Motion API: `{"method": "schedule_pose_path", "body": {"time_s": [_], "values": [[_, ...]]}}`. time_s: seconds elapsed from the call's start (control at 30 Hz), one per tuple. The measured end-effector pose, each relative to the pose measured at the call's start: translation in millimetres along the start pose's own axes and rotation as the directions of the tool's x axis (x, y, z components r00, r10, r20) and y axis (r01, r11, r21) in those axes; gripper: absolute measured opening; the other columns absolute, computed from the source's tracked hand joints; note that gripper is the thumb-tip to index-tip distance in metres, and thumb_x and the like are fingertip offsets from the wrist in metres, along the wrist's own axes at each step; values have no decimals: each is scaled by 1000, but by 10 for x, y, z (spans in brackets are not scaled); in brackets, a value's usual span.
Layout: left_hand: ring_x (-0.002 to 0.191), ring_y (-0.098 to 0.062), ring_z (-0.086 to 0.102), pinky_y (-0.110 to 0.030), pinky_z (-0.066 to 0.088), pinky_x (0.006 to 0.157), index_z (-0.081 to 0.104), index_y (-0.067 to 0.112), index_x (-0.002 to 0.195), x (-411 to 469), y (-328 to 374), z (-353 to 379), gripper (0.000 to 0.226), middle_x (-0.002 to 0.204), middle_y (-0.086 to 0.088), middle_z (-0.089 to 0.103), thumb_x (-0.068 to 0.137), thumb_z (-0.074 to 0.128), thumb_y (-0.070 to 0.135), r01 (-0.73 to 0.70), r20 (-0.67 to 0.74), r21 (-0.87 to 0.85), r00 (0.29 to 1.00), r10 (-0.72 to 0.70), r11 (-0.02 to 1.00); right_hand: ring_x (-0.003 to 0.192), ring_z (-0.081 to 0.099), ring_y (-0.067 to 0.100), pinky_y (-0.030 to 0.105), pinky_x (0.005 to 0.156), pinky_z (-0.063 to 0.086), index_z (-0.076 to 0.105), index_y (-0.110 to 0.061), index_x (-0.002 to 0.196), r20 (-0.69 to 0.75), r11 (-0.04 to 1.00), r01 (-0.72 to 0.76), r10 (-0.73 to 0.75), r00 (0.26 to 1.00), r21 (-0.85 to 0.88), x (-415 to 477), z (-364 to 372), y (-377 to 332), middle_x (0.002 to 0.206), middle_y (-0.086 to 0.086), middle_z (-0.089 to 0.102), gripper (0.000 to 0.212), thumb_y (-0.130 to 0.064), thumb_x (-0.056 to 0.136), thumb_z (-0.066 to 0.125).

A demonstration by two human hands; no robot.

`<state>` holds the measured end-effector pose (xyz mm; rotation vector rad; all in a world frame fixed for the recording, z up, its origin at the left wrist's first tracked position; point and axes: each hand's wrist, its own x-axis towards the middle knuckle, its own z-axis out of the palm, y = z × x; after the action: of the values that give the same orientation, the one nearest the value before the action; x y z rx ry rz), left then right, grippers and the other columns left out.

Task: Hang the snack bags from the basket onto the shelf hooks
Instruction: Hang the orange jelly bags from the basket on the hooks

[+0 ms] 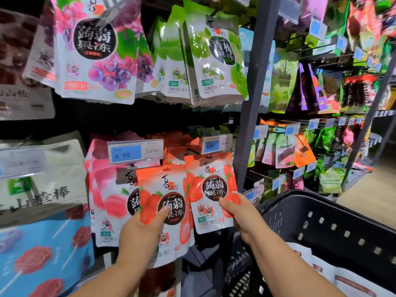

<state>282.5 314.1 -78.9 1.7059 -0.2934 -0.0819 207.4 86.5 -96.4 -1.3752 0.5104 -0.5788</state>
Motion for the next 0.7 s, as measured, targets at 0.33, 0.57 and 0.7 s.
{"method": "schedule_pose_path", "body": {"time_s": [0.33,0.57,0.7], "values": [[70,-30,62,-33,43,65,60,10,65,23,2,-34,37,70,-14,69,88,69,37,-17,-27,-50,1000,15,999,100,70,32,49,94,55,62,-11,116,-18,995,-47,45,999,-93,198,103,9,105,12,74,45,-24,78,81],[73,-26,63,-36,48,73,65,15,69,12,-8,29,30,71,-4,69,86,70,40,-17,5,-15,1000,17,1000,92,66,26,43,92,52,57,-24,96,-36,954,-6,-5,999,-301,335,321,-5,100,6,69,12,-30,92,66],[78,-27,67,-38,52,80,68,18,76,35,-31,72,23,74,-5,72,86,71,39,6,5,-10,1000,-6,1000,100,67,27,50,94,53,54,-31,108,-56,915,-36,14,998,-402,379,313,72,109,4,70,34,-56,84,56]]}}
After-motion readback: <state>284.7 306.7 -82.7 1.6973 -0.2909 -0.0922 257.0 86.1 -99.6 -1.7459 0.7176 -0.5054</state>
